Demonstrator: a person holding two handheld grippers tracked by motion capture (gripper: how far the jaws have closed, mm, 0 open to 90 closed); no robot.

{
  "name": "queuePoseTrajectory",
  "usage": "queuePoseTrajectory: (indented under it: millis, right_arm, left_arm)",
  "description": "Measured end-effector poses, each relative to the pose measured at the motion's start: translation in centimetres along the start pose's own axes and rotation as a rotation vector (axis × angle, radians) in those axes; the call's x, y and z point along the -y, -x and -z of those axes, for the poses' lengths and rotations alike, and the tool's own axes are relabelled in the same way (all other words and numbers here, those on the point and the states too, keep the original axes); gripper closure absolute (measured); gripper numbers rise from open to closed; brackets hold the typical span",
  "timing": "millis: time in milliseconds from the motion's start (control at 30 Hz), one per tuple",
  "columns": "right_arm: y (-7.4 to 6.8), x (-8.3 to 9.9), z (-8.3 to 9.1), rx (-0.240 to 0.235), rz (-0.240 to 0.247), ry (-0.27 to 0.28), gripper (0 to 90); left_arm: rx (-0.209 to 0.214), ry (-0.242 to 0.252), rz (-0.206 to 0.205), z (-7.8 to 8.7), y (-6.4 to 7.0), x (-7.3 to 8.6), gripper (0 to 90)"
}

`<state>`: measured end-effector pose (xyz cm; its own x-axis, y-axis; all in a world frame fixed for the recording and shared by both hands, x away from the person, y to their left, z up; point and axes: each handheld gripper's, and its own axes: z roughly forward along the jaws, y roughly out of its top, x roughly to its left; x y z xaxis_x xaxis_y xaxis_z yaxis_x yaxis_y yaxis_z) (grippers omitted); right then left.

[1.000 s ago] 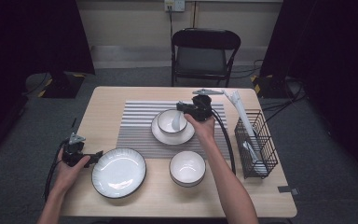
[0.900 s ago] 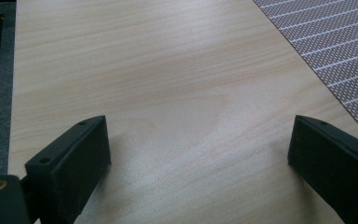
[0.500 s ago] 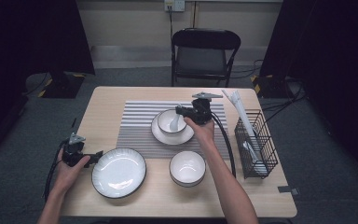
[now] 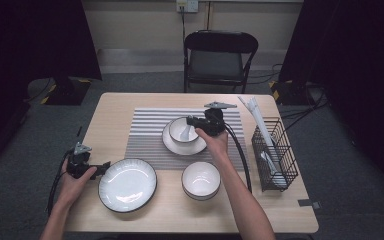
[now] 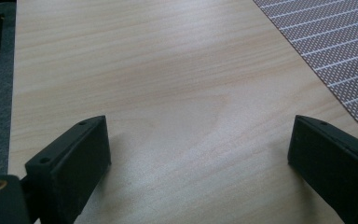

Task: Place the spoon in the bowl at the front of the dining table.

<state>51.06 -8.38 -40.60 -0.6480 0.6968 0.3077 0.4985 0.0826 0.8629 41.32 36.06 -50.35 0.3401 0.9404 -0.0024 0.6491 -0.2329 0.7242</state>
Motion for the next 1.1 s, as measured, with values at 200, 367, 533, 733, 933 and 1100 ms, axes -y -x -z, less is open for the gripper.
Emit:
queuePoseTrajectory:
  millis: [200,367,533,733,933,1100]
  right_arm:
    - [-0.4,0.0,0.1,-0.011,0.013,-0.006,81.6]
    - [-0.7,0.0,0.1,-0.013,0.021,-0.006,81.9]
    - [-0.9,0.1,-0.1,-0.018,0.027,-0.014,81.4]
    - [-1.2,0.2,-0.3,-0.031,0.024,-0.019,80.1]
    - [-1.5,0.3,-0.5,-0.039,0.024,-0.016,78.5]
    - [-1.7,0.3,-0.6,-0.041,0.029,-0.020,78.0]
  left_arm:
    - [0.000,0.000,0.000,0.0,0.0,0.0,5.3]
    - [-0.002,0.000,-0.003,0.0,0.0,0.0,5.3]
    - [-0.001,0.000,0.000,0.0,0.0,0.0,5.3]
    - [-0.001,0.000,0.000,0.0,0.0,0.0,5.3]
    - [-0.002,0.000,-0.003,0.0,0.0,0.0,5.3]
    - [-0.001,0.000,0.002,0.0,0.0,0.0,5.3]
